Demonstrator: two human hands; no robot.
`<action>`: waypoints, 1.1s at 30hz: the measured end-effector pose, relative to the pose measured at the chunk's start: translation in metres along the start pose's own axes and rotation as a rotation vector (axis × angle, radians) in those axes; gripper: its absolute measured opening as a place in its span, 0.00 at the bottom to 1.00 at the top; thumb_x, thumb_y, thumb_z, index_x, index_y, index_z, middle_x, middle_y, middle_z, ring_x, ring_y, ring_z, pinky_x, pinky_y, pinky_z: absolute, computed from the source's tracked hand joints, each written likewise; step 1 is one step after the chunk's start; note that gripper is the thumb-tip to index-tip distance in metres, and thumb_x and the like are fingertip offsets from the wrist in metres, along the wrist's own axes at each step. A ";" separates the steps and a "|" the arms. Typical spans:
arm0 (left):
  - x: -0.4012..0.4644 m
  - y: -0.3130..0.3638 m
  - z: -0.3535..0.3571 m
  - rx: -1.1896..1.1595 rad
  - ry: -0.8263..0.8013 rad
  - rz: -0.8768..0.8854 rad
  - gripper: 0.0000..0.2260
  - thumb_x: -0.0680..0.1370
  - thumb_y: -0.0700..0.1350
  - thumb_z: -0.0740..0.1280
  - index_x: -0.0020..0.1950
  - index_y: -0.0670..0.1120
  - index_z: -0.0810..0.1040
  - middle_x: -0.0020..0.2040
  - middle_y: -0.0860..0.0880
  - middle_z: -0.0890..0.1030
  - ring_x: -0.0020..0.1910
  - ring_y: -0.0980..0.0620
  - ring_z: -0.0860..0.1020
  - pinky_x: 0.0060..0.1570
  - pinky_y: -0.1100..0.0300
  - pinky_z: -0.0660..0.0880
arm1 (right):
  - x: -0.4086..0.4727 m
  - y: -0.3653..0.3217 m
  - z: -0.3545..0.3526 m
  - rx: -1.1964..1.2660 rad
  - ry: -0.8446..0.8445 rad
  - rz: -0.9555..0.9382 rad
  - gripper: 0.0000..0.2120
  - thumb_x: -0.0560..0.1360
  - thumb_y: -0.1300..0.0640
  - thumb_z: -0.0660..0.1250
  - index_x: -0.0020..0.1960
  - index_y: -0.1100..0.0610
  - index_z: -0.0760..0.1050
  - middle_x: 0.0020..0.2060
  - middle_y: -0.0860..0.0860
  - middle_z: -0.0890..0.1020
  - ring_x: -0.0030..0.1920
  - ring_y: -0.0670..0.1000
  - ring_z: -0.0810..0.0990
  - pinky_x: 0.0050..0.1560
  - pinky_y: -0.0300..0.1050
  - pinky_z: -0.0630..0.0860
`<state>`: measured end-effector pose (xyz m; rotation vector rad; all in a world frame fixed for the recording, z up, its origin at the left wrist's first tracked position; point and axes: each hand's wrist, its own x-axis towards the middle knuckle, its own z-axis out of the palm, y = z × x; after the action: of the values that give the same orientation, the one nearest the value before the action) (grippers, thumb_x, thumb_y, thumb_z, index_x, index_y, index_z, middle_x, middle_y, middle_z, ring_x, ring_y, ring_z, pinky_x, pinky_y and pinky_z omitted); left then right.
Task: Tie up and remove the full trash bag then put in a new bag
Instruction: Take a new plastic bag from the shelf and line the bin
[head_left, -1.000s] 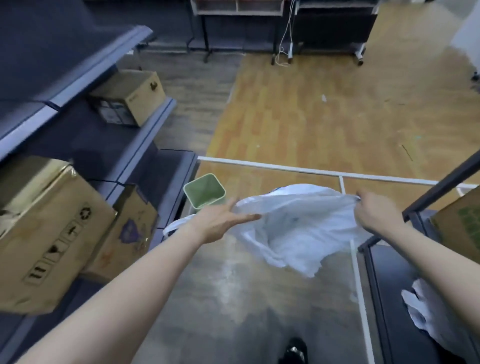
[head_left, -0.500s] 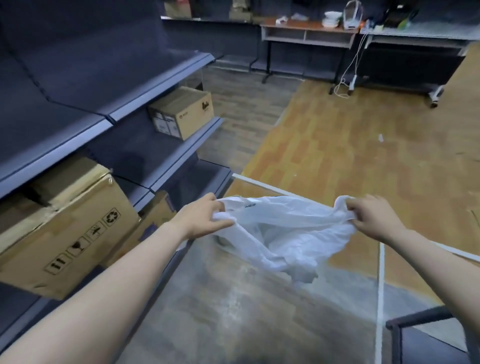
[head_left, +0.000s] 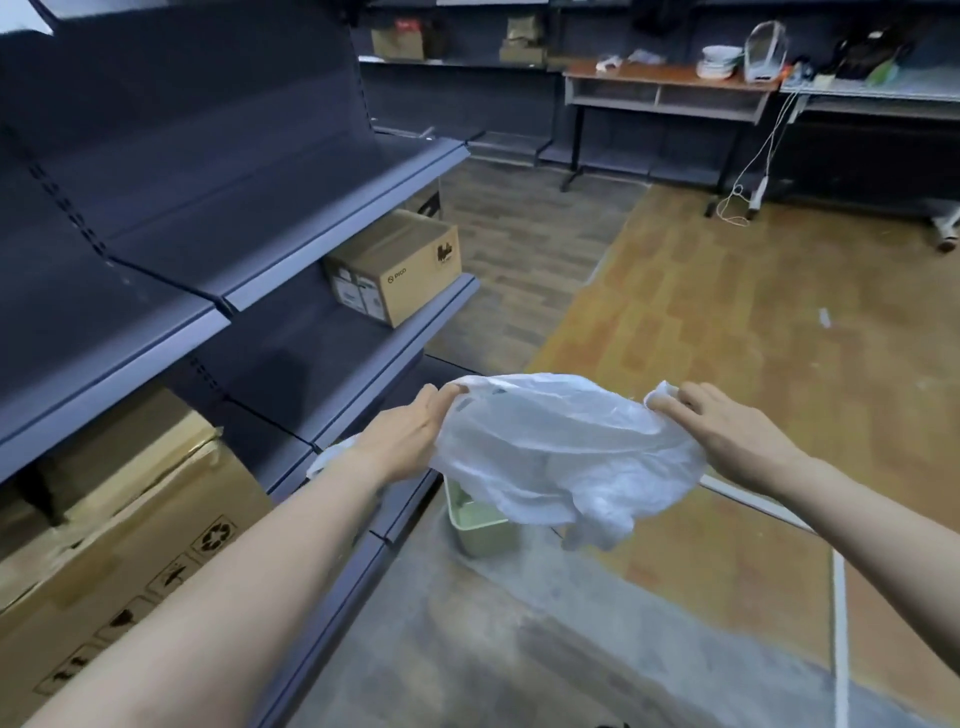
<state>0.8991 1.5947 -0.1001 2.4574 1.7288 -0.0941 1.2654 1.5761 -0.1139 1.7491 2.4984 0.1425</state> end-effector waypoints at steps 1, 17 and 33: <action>0.010 -0.004 -0.003 0.026 -0.004 -0.019 0.28 0.75 0.37 0.60 0.63 0.57 0.46 0.55 0.44 0.67 0.31 0.39 0.72 0.24 0.54 0.60 | 0.007 0.008 0.002 -0.023 -0.020 -0.018 0.35 0.71 0.68 0.61 0.69 0.43 0.54 0.50 0.47 0.64 0.52 0.50 0.66 0.37 0.45 0.77; 0.184 0.018 -0.006 0.073 -0.192 -0.217 0.27 0.76 0.35 0.53 0.69 0.59 0.69 0.62 0.49 0.72 0.52 0.46 0.75 0.35 0.59 0.63 | 0.188 0.144 0.033 -0.063 -0.118 -0.429 0.10 0.67 0.52 0.60 0.43 0.55 0.77 0.37 0.50 0.81 0.39 0.53 0.79 0.33 0.39 0.64; 0.199 -0.012 -0.027 -0.103 -0.091 -0.159 0.19 0.71 0.30 0.54 0.48 0.47 0.79 0.52 0.52 0.68 0.45 0.41 0.74 0.35 0.57 0.61 | 0.286 0.058 0.067 0.153 -0.158 -0.042 0.19 0.78 0.45 0.57 0.59 0.57 0.72 0.61 0.53 0.72 0.61 0.55 0.74 0.62 0.53 0.65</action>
<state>0.9546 1.7876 -0.1002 2.2066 1.8384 -0.1273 1.2305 1.8664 -0.1781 1.6859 2.4872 -0.1871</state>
